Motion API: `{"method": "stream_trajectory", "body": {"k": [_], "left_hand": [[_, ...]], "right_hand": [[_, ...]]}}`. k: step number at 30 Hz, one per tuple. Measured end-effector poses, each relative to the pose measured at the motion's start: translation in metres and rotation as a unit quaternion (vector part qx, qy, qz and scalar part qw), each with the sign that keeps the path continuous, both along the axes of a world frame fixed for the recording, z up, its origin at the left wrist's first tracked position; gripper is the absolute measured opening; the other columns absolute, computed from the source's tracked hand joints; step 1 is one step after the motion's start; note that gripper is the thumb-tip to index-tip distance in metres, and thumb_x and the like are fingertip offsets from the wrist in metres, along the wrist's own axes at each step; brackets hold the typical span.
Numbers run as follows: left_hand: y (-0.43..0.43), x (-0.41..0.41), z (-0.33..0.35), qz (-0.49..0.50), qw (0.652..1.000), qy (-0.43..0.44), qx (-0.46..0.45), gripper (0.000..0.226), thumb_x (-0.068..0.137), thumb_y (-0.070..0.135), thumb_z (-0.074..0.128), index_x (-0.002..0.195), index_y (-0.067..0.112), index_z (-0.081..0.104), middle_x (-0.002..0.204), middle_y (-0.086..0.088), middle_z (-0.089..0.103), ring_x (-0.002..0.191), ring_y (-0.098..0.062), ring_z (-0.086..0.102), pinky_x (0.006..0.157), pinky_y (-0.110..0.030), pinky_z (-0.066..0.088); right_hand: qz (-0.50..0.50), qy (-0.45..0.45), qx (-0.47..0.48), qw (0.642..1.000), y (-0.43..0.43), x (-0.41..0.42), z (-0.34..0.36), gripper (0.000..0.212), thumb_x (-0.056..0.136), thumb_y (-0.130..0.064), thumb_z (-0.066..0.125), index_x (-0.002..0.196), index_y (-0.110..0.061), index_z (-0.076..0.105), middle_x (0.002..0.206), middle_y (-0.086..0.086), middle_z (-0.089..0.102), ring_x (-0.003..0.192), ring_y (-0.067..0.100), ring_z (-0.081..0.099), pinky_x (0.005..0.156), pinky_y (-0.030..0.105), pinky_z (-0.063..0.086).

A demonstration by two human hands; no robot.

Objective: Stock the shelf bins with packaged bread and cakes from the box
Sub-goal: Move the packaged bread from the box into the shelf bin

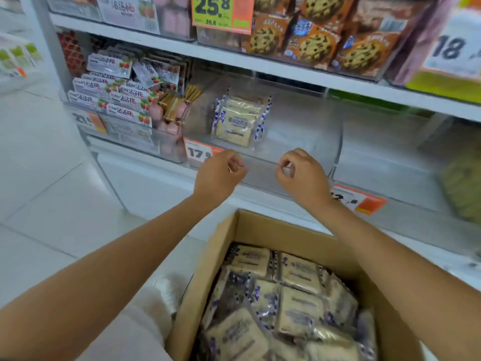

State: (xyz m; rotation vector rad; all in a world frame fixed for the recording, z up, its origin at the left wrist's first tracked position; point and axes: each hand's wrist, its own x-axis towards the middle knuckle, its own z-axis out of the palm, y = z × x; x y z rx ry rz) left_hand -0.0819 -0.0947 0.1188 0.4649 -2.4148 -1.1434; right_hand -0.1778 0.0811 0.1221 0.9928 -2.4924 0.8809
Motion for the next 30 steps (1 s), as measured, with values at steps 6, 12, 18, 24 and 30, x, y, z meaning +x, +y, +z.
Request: {"method": "stream_trajectory", "body": {"k": [6,12,18,24,30], "left_hand": [[0.078,0.047,-0.077,-0.073,0.979,-0.179,0.057,0.014,0.087,0.029,0.073,0.095,0.018,0.07,0.098,0.004,0.069,0.093,-0.011,0.063,0.083,-0.023,0.046],[0.107,0.063,-0.124,-0.089,0.961,-0.252,0.069,0.015,0.087,0.029,0.073,0.099,0.019,0.072,0.098,0.007,0.069,0.095,-0.009,0.062,0.082,-0.023,0.045],[0.118,0.062,-0.144,-0.086,0.951,-0.278,0.102,0.012,0.09,0.025,0.07,0.1,0.018,0.071,0.099,0.006,0.068,0.097,-0.011,0.062,0.082,-0.024,0.045],[0.115,0.07,-0.152,-0.062,0.943,-0.301,0.125,0.019,0.09,0.029,0.07,0.105,0.018,0.069,0.101,0.003,0.068,0.093,-0.012,0.063,0.082,-0.028,0.051],[0.123,0.058,-0.132,-0.024,0.899,-0.307,0.311,0.04,0.087,0.051,0.066,0.114,0.022,0.063,0.114,0.002,0.067,0.109,-0.019,0.062,0.101,-0.037,0.048]], "right_hand": [[-0.041,-0.203,0.066,0.976,0.133,0.077,-0.076,0.007,0.09,-0.022,0.062,0.088,-0.027,0.059,0.085,-0.015,0.057,0.074,0.004,0.055,0.065,0.024,0.044],[-0.144,-0.499,0.076,0.851,0.214,0.09,-0.168,0.038,0.089,-0.038,0.066,0.105,-0.004,0.067,0.103,0.01,0.067,0.103,0.03,0.063,0.079,0.034,0.044],[-0.253,-0.619,-0.031,0.743,0.18,0.078,-0.193,0.074,0.079,-0.06,0.068,0.134,-0.012,0.054,0.133,0.006,0.057,0.121,0.026,0.054,0.097,0.036,0.044],[-0.217,-0.58,-0.026,0.785,0.151,0.072,-0.185,0.025,0.085,-0.026,0.073,0.105,-0.011,0.067,0.104,0.004,0.068,0.084,0.014,0.064,0.073,0.029,0.051],[-0.122,-0.64,-0.276,0.706,0.171,0.078,-0.145,0.039,0.084,0.002,0.07,0.117,-0.004,0.05,0.107,0.014,0.067,0.091,0.025,0.072,0.081,0.032,0.059]]}}
